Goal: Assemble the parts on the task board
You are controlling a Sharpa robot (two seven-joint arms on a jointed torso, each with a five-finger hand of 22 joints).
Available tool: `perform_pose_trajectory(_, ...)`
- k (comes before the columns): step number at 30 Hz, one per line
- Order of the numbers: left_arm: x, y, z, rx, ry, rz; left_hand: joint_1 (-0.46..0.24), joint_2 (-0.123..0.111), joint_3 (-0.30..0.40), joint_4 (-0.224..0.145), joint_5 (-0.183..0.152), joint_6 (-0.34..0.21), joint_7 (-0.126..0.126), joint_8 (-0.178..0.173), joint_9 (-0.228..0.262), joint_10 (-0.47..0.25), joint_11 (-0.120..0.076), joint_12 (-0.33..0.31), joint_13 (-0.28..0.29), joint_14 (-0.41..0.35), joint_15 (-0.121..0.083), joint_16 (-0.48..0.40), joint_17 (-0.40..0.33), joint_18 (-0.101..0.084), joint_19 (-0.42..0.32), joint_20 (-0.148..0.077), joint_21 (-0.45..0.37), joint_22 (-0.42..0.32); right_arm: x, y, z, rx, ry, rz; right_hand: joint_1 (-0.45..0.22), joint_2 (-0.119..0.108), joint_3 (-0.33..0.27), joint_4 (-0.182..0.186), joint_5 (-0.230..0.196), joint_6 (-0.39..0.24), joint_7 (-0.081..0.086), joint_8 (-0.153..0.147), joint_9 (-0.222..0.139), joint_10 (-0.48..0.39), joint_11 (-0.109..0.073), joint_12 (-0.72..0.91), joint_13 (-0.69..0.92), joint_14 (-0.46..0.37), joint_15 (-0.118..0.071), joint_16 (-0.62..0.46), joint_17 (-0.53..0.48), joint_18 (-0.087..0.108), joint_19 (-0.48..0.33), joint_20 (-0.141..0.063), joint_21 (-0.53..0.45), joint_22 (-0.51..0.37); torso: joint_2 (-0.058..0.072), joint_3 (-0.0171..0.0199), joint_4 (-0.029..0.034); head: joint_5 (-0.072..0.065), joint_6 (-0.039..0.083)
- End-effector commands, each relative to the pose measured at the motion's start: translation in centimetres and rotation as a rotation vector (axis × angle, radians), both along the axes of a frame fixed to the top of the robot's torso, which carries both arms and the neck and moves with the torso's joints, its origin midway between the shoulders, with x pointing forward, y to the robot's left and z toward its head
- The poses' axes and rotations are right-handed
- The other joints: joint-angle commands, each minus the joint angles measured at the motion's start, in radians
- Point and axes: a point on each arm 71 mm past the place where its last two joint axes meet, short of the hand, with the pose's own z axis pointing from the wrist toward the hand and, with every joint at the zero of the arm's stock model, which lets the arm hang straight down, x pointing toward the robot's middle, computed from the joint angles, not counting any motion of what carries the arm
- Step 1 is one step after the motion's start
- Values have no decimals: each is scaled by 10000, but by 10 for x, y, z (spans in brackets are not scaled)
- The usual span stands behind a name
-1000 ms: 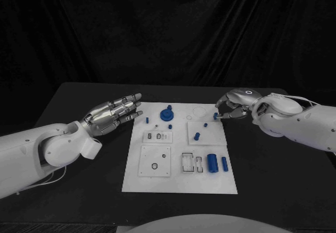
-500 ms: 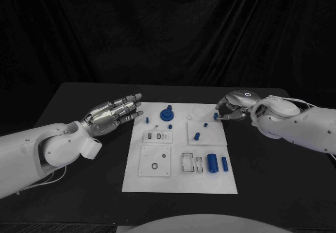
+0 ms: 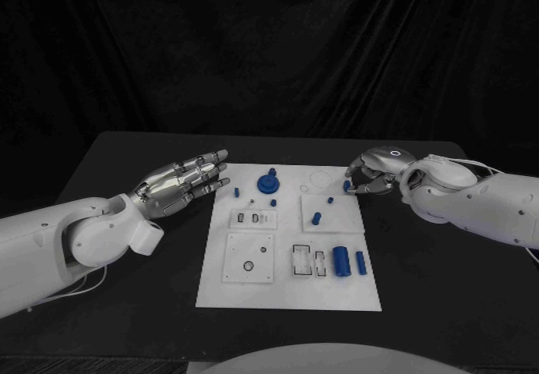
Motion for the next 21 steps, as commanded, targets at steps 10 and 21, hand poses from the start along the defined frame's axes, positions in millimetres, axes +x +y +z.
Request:
perform_pose_trajectory(10,-1,-2,0,-166,22,-220,-88,-53,82,-39,49,-20,103,35,1,15,97,64,15,28,61,44,12,95,-27,81,-7,12,1,1,-4,-77,25,-134,150,41,74,-31,74,27,15,45,50,1049,62,36,2627,1049,72,27,2634,87,-31,69,-60,1915,3,-2,-4,3,-37)
perform_pose_trajectory(21,0,-1,-1,-131,48,-230,-90,-52,91,-45,47,-20,113,38,1,22,113,75,17,28,62,43,11,96,-25,84,-6,13,2,5,-6,-65,53,-40,365,170,68,-165,338,437,-35,553,521,1049,30,36,2627,1049,48,27,2634,95,-30,55,-125,1919,2,-1,-5,0,-61)
